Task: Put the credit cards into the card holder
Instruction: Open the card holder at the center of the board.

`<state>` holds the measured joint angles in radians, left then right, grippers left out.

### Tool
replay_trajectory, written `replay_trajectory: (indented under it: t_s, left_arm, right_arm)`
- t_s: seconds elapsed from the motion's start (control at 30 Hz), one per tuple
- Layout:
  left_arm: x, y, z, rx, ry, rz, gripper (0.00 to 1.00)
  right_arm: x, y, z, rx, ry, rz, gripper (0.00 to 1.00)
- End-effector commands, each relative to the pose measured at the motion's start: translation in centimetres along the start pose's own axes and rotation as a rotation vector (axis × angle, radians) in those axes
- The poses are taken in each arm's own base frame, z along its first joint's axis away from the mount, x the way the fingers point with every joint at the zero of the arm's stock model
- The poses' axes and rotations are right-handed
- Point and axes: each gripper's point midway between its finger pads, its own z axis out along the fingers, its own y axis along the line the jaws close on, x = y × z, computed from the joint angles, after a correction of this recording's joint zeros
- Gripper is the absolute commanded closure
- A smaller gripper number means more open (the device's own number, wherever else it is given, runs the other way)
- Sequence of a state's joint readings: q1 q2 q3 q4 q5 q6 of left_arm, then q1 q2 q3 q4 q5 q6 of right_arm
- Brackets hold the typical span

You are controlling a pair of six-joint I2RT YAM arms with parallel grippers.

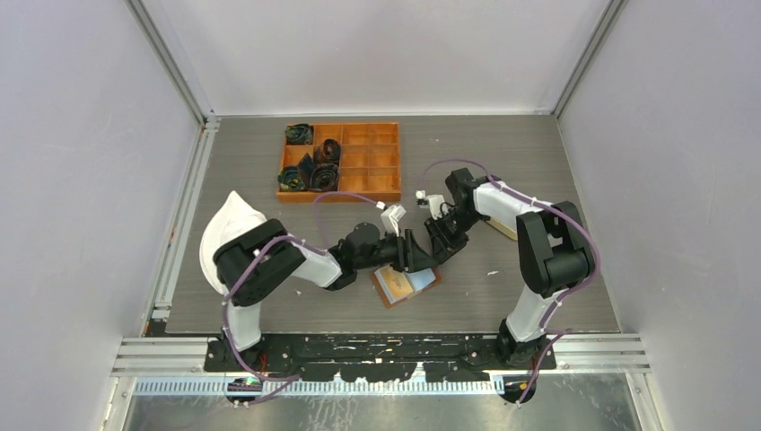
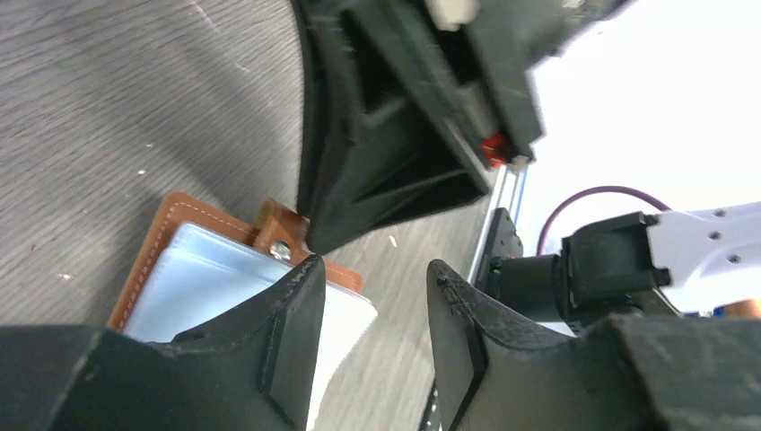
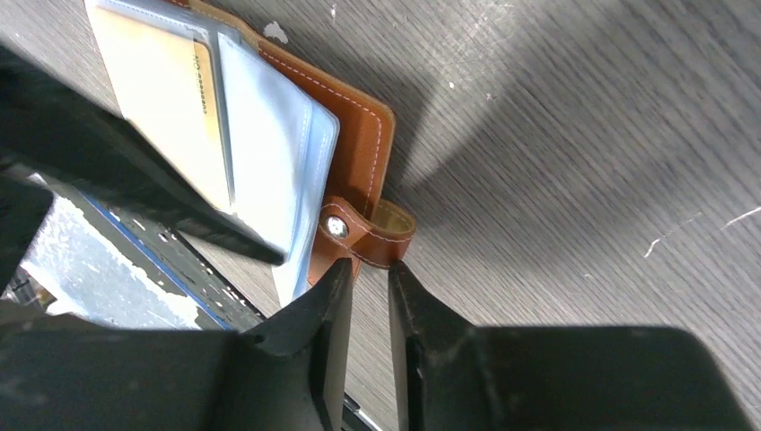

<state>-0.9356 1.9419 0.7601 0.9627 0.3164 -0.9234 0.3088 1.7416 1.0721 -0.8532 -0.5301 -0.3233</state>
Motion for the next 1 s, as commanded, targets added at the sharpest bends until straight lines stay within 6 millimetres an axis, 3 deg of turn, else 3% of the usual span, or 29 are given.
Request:
replay_trajectory:
  t_s: [0.0,0.13,0.3,0.37,0.47,0.53,0.6,0.7,0.77,0.87,0.97]
  left_arm:
    - [-3.8,-4.6,-2.4,0.072,-0.102,0.126,0.53]
    - [-4.5,-6.4,-4.7,0.076,-0.125,0.187,0.53]
    - [-3.8,-5.0,-7.6,0.004,-0.148,0.216,0.53]
    - [-3.5,-4.3,-8.9,-0.027,-0.171,0.221,0.54]
    - [-3.3,-3.1,-10.7,-0.067,-0.216,0.229,0.56]
    - [-3.4,-2.6,-11.9,-0.085,-0.253,0.244,0.57]
    - [-3.5,-2.3,-12.7,-0.099,-0.274,0.26,0.55]
    - [-3.5,-1.7,-13.6,-0.129,-0.296,0.251,0.36]
    - [-3.1,-1.3,-13.9,-0.138,-0.293,0.23,0.29]
    - [-2.1,-1.4,-14.0,-0.098,-0.264,0.225,0.32]
    - [-1.5,-1.5,-13.6,-0.078,-0.236,0.202,0.47]
  right_arm:
    - [-2.0,0.2,-2.4,0.019,-0.107,-0.023,0.7]
    - [-2.8,0.8,-4.3,-0.004,-0.197,-0.06,0.63]
    - [-3.8,2.4,-6.8,0.012,-0.33,-0.168,0.62]
    - [-3.8,4.1,-7.4,-0.044,-0.381,-0.244,0.62]
    - [-2.1,8.0,-6.8,-0.225,-0.392,-0.4,0.62]
    - [-0.8,8.8,-5.2,-0.241,-0.329,-0.498,0.64]
    - [-0.5,8.5,-3.4,-0.193,-0.26,-0.548,0.67]
    - [-0.5,7.6,-0.9,-0.086,-0.158,-0.6,0.73]
    - [-0.5,6.6,0.3,-0.009,-0.095,-0.607,0.77]
    - [-0.3,4.2,1.8,0.117,0.001,-0.584,0.81]
    - [-0.1,2.0,2.4,0.204,0.075,-0.532,0.82]
